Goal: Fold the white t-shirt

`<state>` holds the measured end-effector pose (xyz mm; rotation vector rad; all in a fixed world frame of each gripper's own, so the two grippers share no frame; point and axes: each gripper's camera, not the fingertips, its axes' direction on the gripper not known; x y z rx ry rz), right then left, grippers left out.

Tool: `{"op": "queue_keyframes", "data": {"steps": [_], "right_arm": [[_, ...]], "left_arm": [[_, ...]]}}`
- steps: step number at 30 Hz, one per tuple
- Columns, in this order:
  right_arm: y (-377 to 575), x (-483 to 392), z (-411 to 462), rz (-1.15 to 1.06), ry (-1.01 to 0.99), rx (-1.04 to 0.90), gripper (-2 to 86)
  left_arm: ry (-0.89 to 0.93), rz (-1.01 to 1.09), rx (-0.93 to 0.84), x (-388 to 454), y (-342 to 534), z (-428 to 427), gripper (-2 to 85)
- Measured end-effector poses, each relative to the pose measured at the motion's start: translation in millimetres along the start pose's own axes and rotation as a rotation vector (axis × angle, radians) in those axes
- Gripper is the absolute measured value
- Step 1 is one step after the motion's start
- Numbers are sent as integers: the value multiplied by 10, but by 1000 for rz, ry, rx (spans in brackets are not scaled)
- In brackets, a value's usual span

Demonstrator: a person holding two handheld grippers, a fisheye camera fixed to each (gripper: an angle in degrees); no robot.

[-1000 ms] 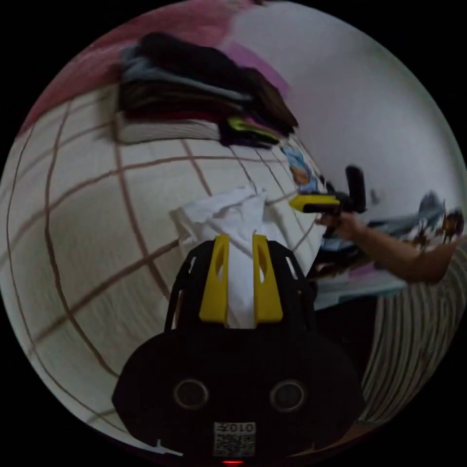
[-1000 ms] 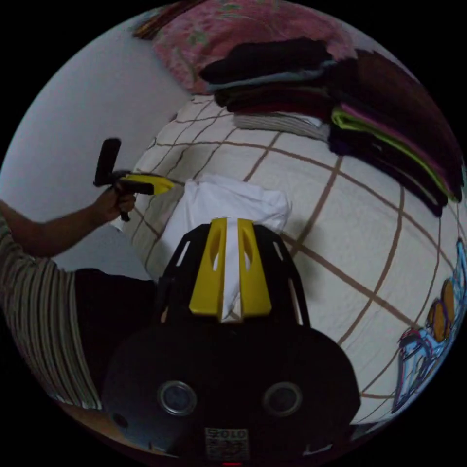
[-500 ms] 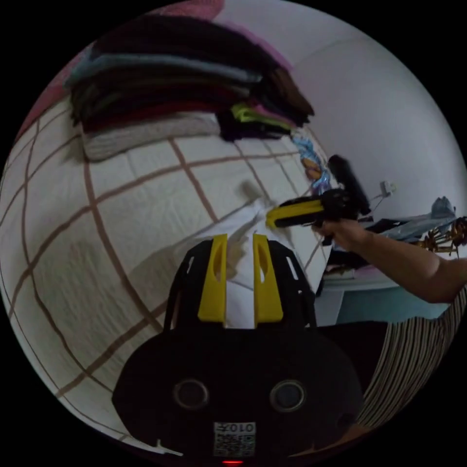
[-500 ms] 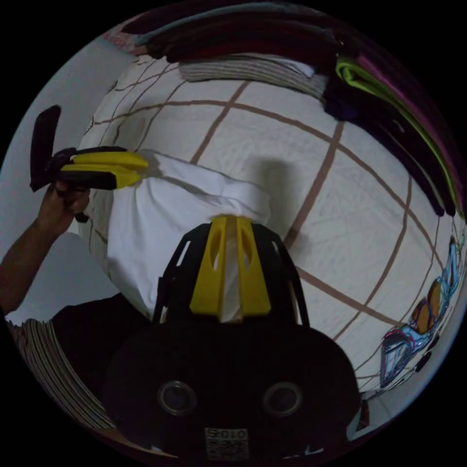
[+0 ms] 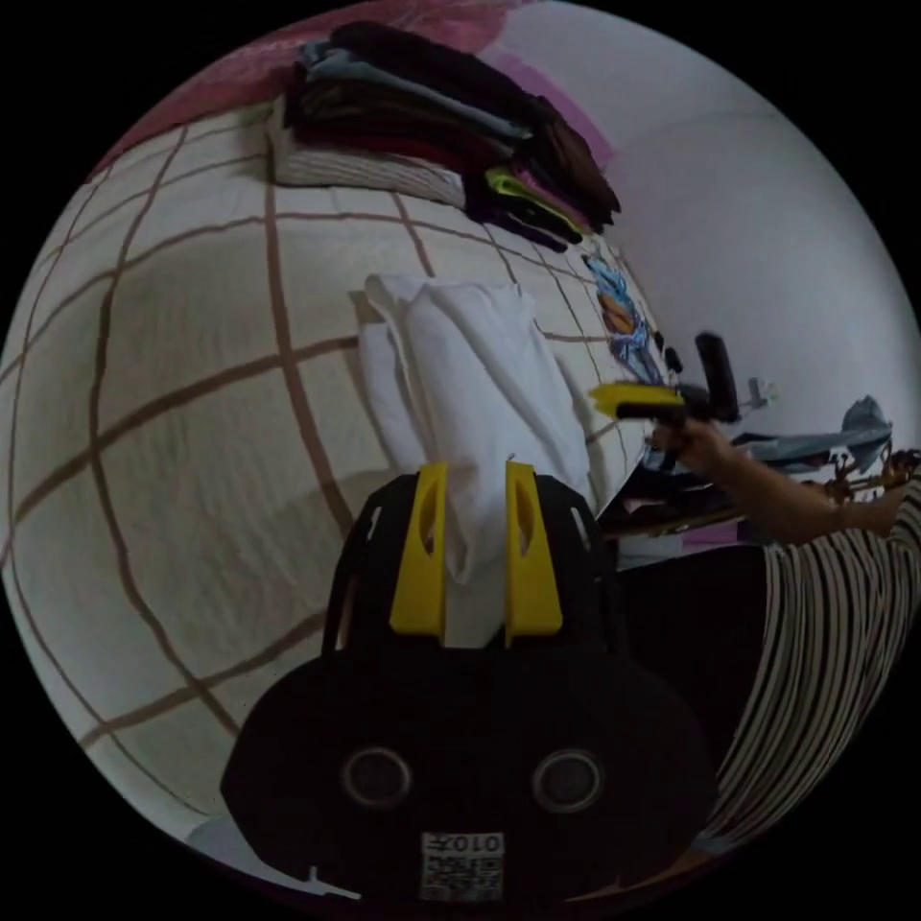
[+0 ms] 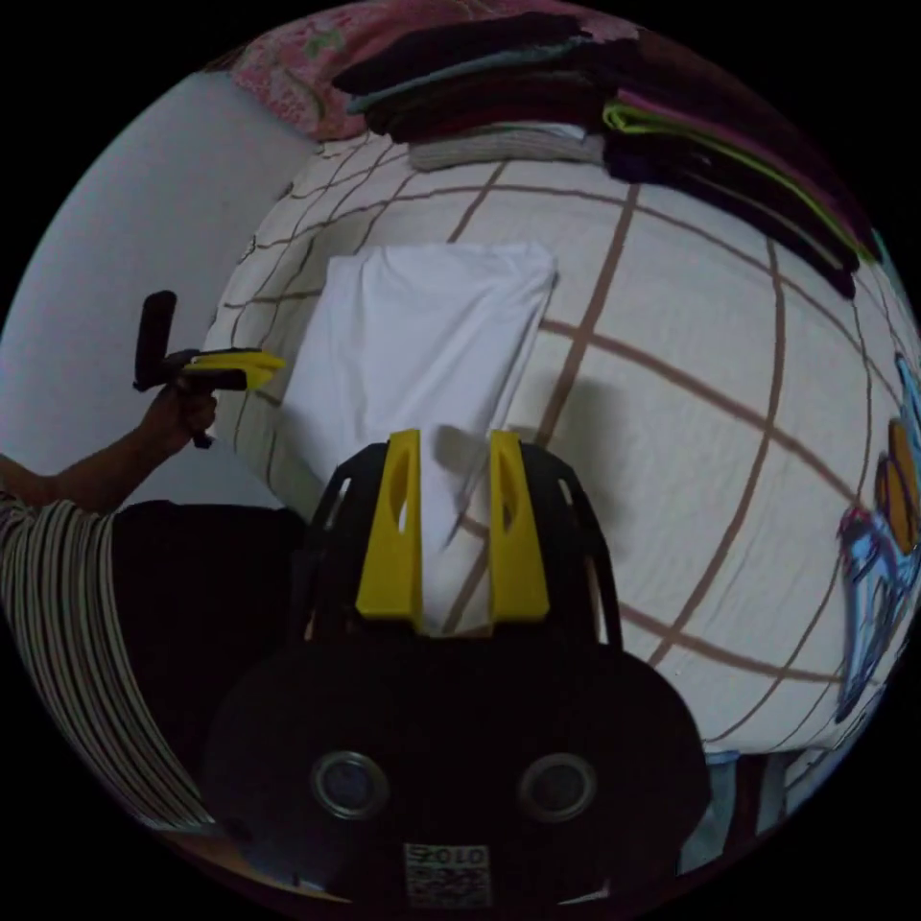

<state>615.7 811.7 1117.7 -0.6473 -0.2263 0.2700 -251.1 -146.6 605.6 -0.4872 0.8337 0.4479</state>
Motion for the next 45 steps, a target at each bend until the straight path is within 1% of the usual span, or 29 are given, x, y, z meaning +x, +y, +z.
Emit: {"op": "queue_keyframes", "data": {"steps": [3,5,7,9,12,14,18,19,21,23,28,32,34,37,39,43,45], "right_arm": [[134,70,166,79,-42,-7,83],[143,105,289,101,-60,-35,68],[125,134,405,111,-57,-89,44],[131,182,416,141,-26,-90,40],[187,284,491,163,-46,-103,41],[232,312,562,151,-1,-130,49],[383,352,433,138,-42,-23,72],[454,354,377,129,-38,-3,78],[585,393,365,130,-57,-16,84],[736,461,411,150,-104,-29,88],[1022,594,561,266,-244,26,99],[988,564,698,254,-238,-16,94],[930,539,787,228,-209,-67,88],[867,527,829,209,-191,-91,68],[846,508,807,198,-168,-90,55],[860,383,661,153,-117,-70,45],[878,310,580,116,-125,-60,43]], "left_arm": [[41,-22,-23,-67,-40,157,52],[64,-48,-62,-136,-79,257,31],[72,-72,-58,-198,-76,253,19],[51,-80,-55,-237,-46,227,13],[25,-93,-61,-289,50,254,14],[11,-95,-51,-317,116,315,27],[46,-135,-17,-383,232,231,67],[23,-133,5,-387,319,161,78],[-7,-146,-18,-434,470,135,93],[63,-184,-62,-566,660,221,108],[143,-218,-61,-662,824,413,123],[125,-148,-119,-622,823,651,114],[104,-151,-133,-643,839,729,104],[126,-166,-120,-679,877,764,76],[101,-154,-120,-675,911,752,61],[135,-113,-129,-656,981,612,41],[173,-102,-151,-688,996,527,37]]}}
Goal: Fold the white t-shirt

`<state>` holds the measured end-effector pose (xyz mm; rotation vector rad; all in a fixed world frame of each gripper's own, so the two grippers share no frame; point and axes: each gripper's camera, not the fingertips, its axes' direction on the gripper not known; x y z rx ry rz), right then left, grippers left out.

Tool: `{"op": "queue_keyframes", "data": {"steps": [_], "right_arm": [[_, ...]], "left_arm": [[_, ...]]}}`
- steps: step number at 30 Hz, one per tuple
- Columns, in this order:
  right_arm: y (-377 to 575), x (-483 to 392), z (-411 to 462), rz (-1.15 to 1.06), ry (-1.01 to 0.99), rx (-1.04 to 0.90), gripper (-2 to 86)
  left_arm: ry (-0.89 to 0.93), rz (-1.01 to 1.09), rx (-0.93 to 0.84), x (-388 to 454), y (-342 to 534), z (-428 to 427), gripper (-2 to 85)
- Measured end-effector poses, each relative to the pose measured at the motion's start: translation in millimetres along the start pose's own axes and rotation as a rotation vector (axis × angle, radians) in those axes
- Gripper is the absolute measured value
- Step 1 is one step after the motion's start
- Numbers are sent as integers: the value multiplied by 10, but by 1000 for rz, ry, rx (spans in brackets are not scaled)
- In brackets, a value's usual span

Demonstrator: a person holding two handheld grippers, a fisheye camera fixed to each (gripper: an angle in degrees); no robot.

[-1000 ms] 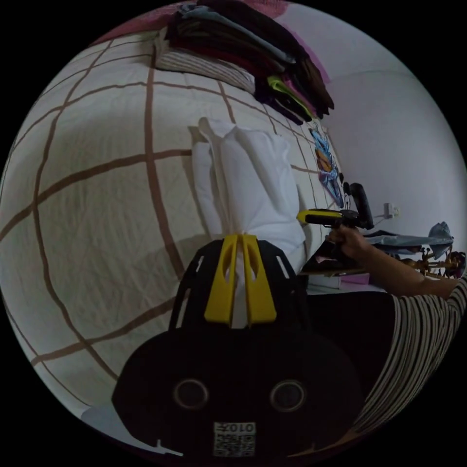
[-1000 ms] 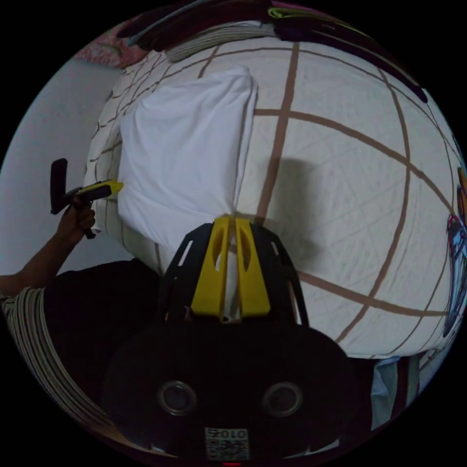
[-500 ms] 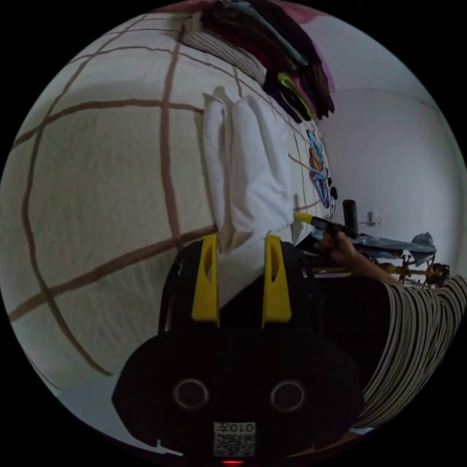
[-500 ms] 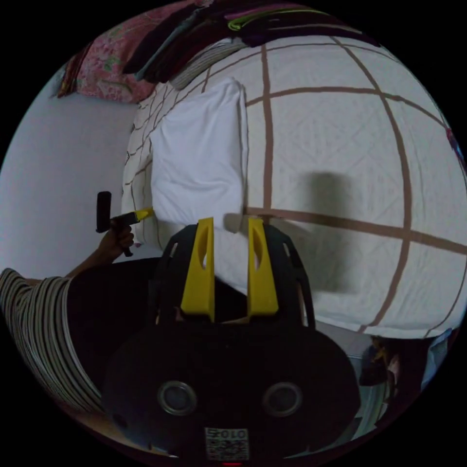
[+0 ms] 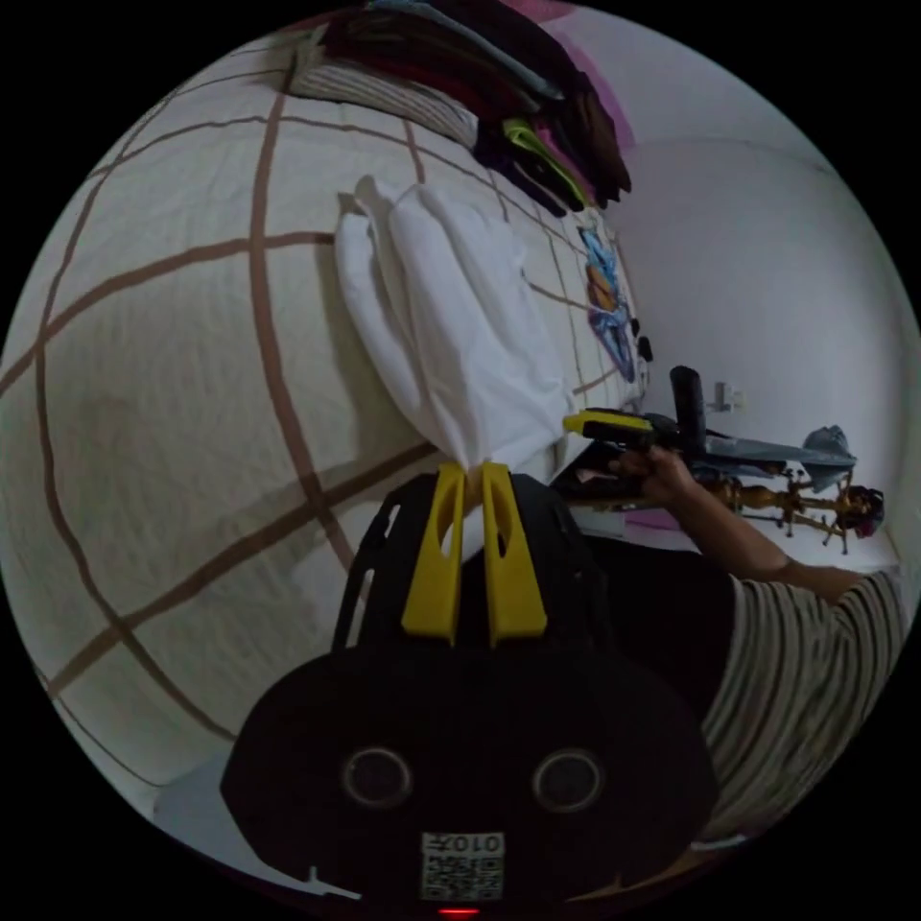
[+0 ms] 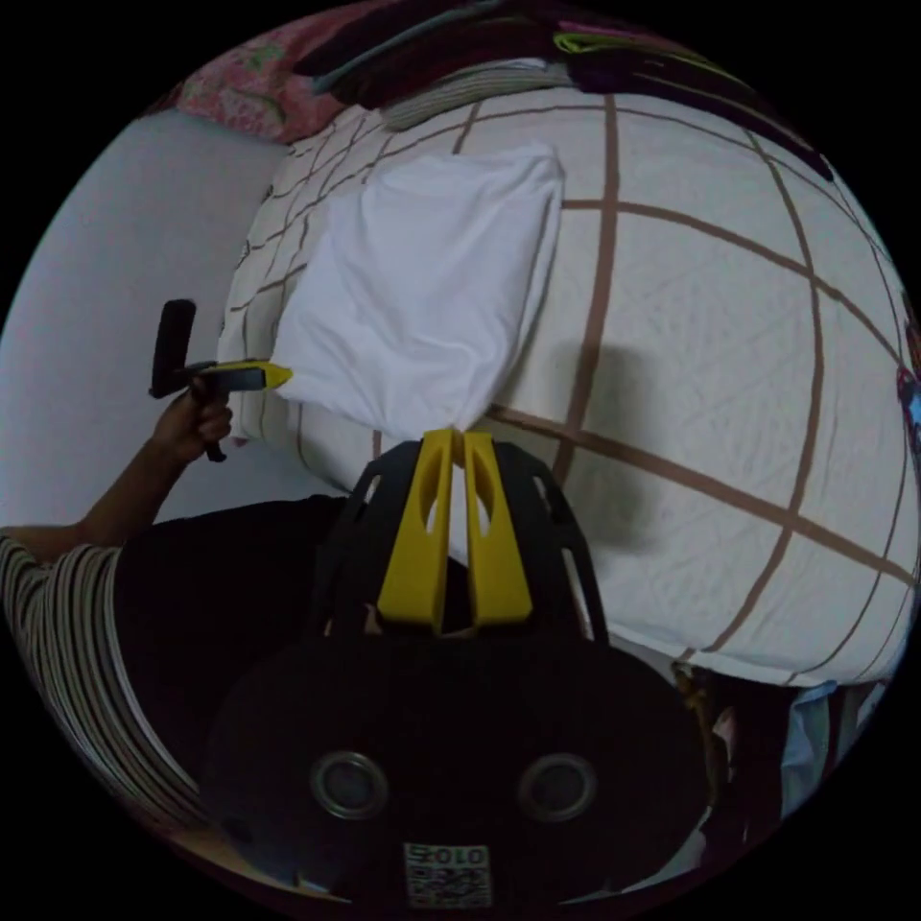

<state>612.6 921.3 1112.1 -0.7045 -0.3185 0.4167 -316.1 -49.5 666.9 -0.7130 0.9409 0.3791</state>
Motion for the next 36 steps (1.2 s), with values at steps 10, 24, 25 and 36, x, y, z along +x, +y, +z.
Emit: {"op": "queue_keyframes", "data": {"steps": [10,24,25,36], "right_arm": [[-116,-980,132,-445,-228,-79,49],[-672,25,-428,-219,-75,20,127],[-753,78,-440,-219,-74,6,129],[-1119,222,-447,-226,-135,-73,134]], "left_arm": [[-167,50,-157,-595,265,-671,51],[33,-393,234,-580,2083,243,129],[30,-408,267,-499,2158,360,133],[36,-559,404,-317,2507,896,139]]}}
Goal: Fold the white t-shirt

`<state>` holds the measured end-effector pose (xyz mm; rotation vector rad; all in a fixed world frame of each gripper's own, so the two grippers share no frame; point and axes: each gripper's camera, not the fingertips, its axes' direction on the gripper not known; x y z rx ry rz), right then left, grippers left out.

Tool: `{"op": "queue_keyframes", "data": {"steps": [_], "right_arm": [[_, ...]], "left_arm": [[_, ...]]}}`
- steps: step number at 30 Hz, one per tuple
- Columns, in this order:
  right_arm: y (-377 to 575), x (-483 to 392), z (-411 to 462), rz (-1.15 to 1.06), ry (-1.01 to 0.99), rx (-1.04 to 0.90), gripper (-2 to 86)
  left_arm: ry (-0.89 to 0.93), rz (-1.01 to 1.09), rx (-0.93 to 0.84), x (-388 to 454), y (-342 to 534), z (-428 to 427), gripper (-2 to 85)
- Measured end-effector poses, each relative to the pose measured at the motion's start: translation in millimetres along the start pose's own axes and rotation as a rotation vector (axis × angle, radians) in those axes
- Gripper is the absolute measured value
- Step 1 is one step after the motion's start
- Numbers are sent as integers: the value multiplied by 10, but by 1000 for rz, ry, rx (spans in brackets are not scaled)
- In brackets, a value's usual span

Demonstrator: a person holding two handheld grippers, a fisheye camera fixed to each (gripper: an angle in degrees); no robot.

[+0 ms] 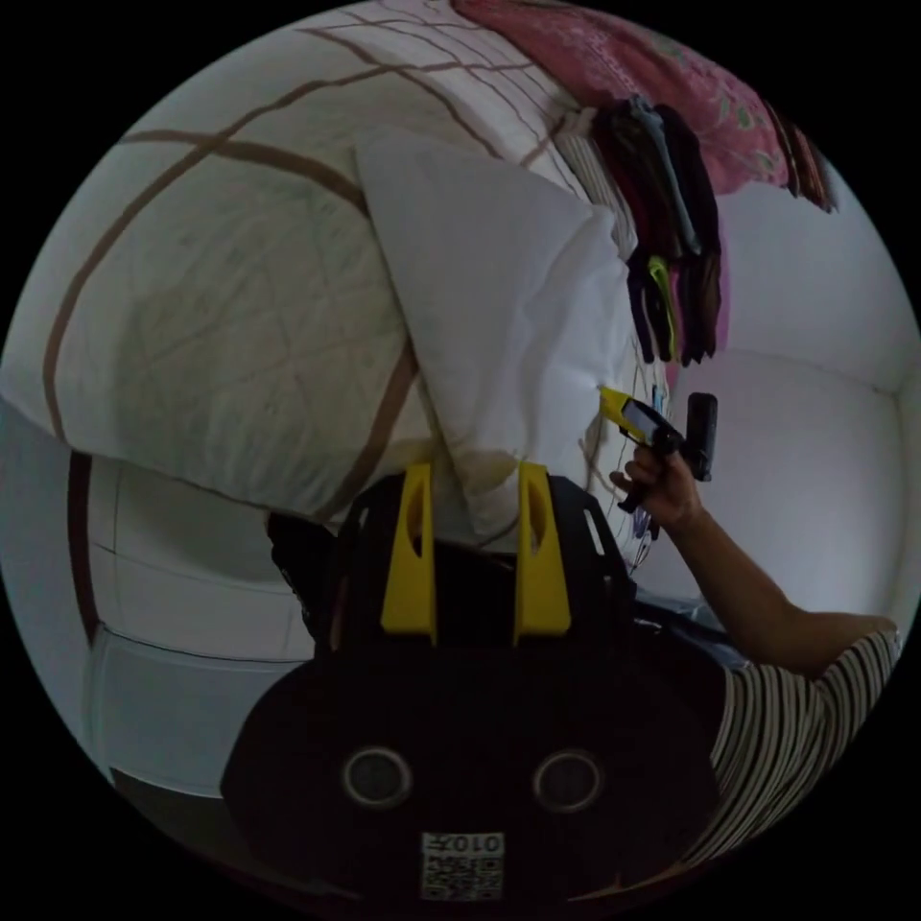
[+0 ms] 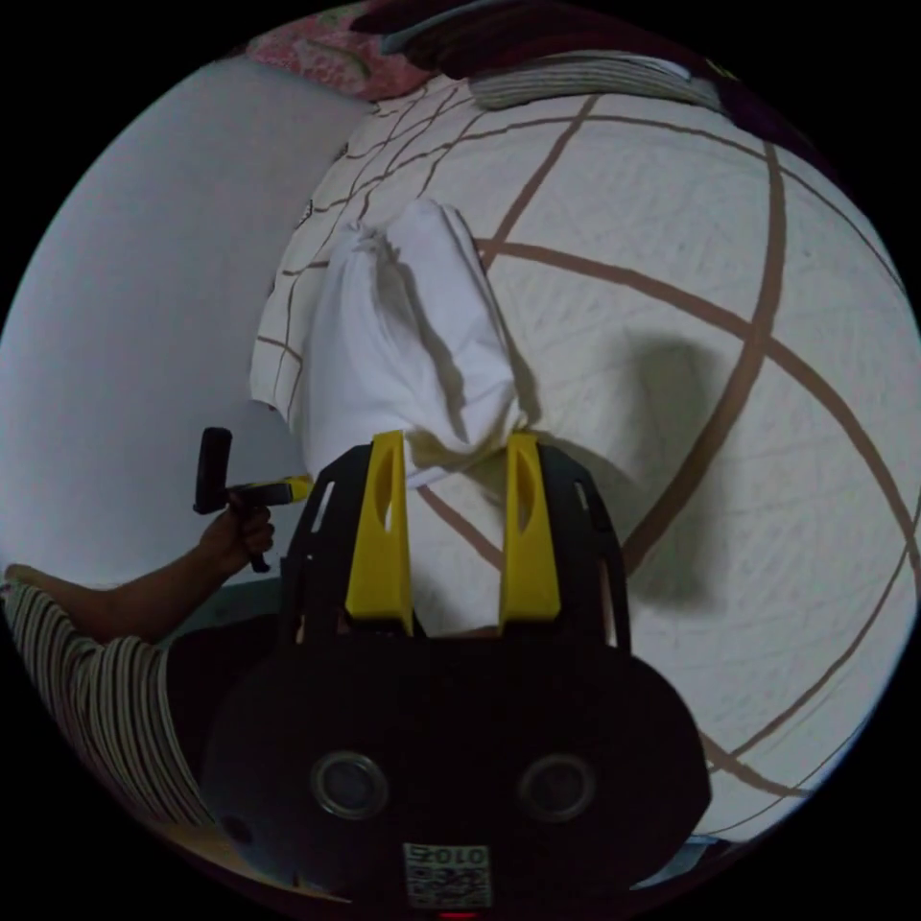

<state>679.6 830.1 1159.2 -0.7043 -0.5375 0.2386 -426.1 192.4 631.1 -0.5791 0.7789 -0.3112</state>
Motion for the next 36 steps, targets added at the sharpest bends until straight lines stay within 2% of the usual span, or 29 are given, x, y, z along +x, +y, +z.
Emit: {"op": "queue_keyframes", "data": {"steps": [6,12,16,19,22,36], "right_arm": [[7,5,-257,116,-8,-22,111],[-19,6,-470,126,-19,-66,95],[75,142,-680,161,-126,-71,74],[193,184,-830,156,-280,-76,60],[319,159,-1035,139,-352,-57,54],[940,-407,-2470,-60,-485,102,46]], "left_arm": [[52,-81,18,-64,252,-45,131],[121,-133,28,-25,372,10,120],[159,-146,21,-73,461,-52,98],[233,-123,36,-70,550,-126,74],[340,-101,58,-50,630,-232,60],[522,107,208,741,700,-1257,55]]}}
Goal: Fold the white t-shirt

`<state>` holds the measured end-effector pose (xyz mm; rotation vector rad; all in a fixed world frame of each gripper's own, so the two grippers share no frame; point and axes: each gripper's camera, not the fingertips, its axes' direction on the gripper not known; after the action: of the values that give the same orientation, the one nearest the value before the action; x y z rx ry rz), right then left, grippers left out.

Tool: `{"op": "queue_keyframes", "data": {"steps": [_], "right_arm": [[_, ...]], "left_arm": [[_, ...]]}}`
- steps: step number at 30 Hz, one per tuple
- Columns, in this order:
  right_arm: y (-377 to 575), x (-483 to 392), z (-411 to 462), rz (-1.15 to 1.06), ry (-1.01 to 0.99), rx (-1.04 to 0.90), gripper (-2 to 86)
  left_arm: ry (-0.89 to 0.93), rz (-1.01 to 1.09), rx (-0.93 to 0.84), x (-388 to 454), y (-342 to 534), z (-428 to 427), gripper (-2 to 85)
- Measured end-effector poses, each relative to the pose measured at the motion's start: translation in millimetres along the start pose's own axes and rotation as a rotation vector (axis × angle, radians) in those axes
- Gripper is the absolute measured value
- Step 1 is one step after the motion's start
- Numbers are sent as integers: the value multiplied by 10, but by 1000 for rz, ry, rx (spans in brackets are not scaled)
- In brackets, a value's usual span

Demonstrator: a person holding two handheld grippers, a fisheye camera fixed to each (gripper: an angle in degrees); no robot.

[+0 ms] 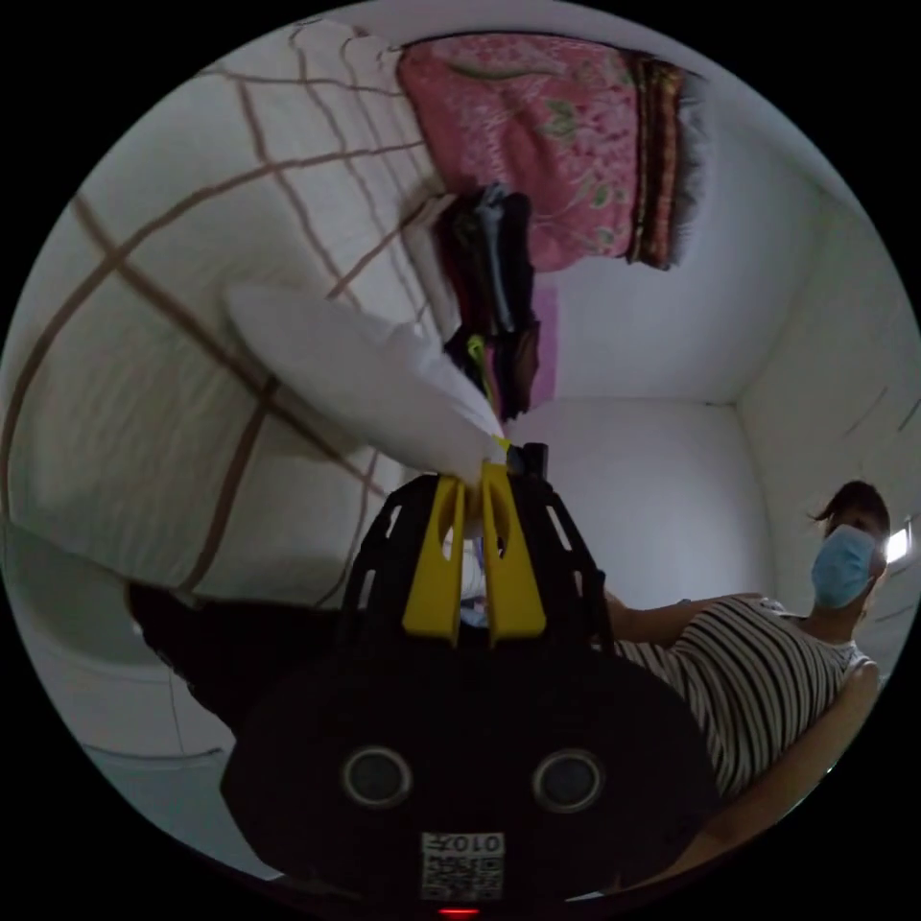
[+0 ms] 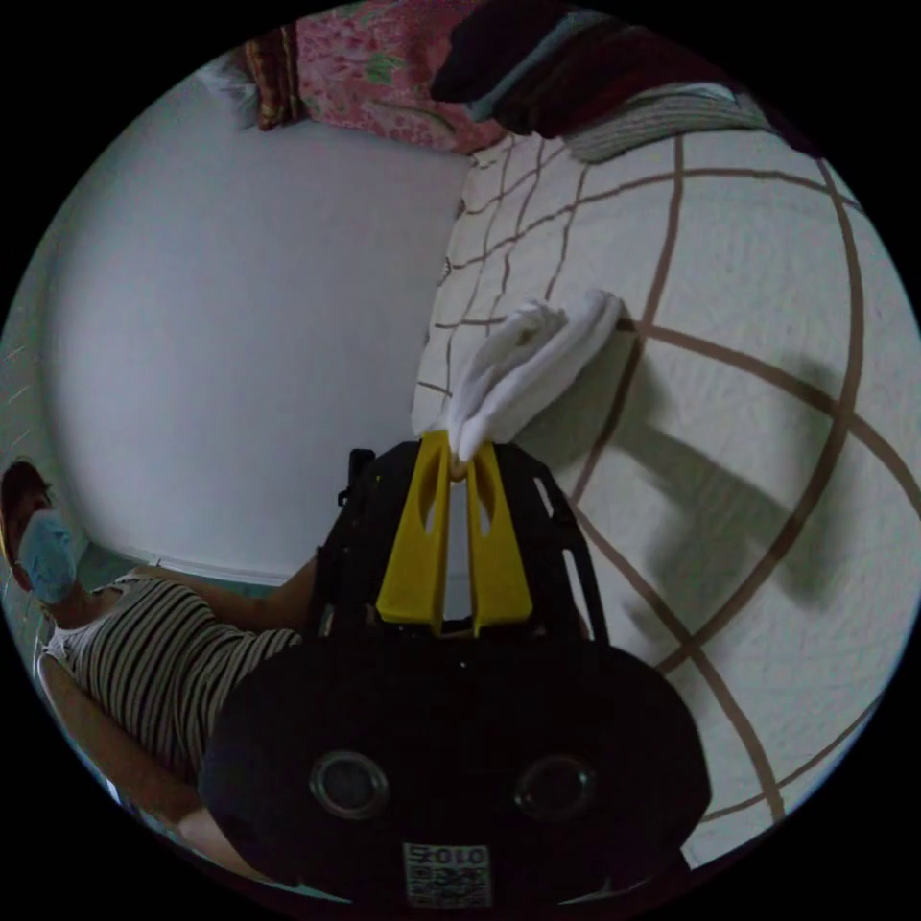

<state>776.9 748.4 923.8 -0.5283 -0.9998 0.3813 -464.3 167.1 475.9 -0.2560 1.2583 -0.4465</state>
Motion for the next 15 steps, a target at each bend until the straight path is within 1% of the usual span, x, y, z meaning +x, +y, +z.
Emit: {"op": "queue_keyframes", "data": {"steps": [6,15], "right_arm": [[255,-603,-556,-64,-21,106,46],[867,-1454,-1500,-129,13,258,47]], "left_arm": [[0,116,-15,798,-325,41,55],[36,284,-143,2002,-715,447,56]]}}
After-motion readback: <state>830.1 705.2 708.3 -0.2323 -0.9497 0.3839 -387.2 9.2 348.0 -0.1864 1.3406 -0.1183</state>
